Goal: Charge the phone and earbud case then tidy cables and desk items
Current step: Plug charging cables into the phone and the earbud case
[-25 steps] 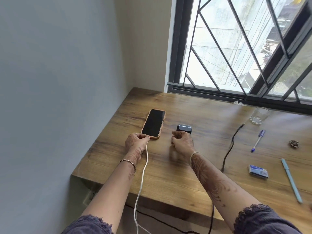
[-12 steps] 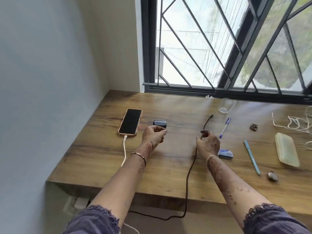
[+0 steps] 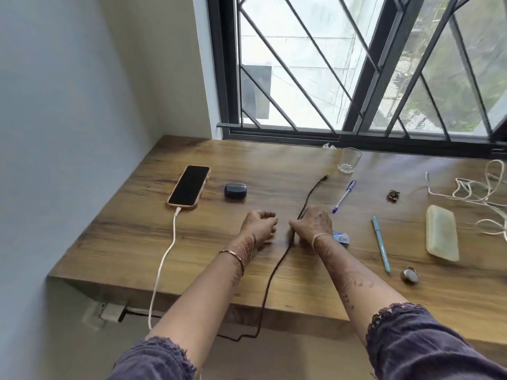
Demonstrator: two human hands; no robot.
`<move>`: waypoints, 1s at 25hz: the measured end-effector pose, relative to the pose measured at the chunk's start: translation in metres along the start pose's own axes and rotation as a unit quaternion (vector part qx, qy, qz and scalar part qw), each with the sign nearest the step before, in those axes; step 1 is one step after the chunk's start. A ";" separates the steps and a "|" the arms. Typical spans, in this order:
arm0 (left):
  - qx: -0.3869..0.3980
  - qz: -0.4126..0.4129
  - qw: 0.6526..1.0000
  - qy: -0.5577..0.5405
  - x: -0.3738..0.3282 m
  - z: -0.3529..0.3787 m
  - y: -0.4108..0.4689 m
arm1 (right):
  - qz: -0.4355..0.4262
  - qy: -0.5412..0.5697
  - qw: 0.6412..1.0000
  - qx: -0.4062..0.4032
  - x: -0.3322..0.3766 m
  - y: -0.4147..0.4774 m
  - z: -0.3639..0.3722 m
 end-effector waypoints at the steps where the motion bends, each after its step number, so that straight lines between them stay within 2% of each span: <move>1: 0.001 -0.008 1.000 -0.022 0.002 0.002 -0.002 | 0.002 0.007 1.000 0.006 -0.002 0.002 -0.001; 4: -0.008 -0.012 0.996 -0.089 0.006 0.002 -0.006 | 0.005 0.116 0.993 0.035 -0.005 -0.007 0.005; 7: -0.018 -0.021 0.995 -0.100 0.004 0.001 -0.006 | -0.042 0.250 0.964 0.081 -0.007 -0.022 0.020; 11: -0.024 -0.013 0.993 -0.117 -0.005 -0.009 -0.005 | -0.093 0.331 0.912 0.222 -0.002 -0.040 0.034; 16: -0.046 -0.009 0.992 -0.114 -0.010 -0.032 -0.005 | -0.124 0.283 0.895 0.322 0.007 -0.046 0.049; 19: -0.051 -0.050 0.994 -0.084 -0.007 -0.049 -0.004 | -0.138 0.262 0.881 0.368 0.023 -0.047 0.060; 22: -0.027 -0.080 0.993 -0.087 -0.005 -0.063 -0.003 | -0.155 0.255 0.865 0.404 0.039 -0.048 0.070; 25: -0.041 -0.071 0.992 -0.091 -0.003 -0.081 0.000 | -0.144 0.260 0.856 0.422 0.047 -0.041 0.075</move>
Point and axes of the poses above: each hand's wrist, its own y-axis towards the middle knuckle, its own z-axis out of the palm, x = y × z, the point moved 4 cm from there along y, towards the middle knuckle, and after that the axes turned 11 degrees about x, right-handed, at the moved point
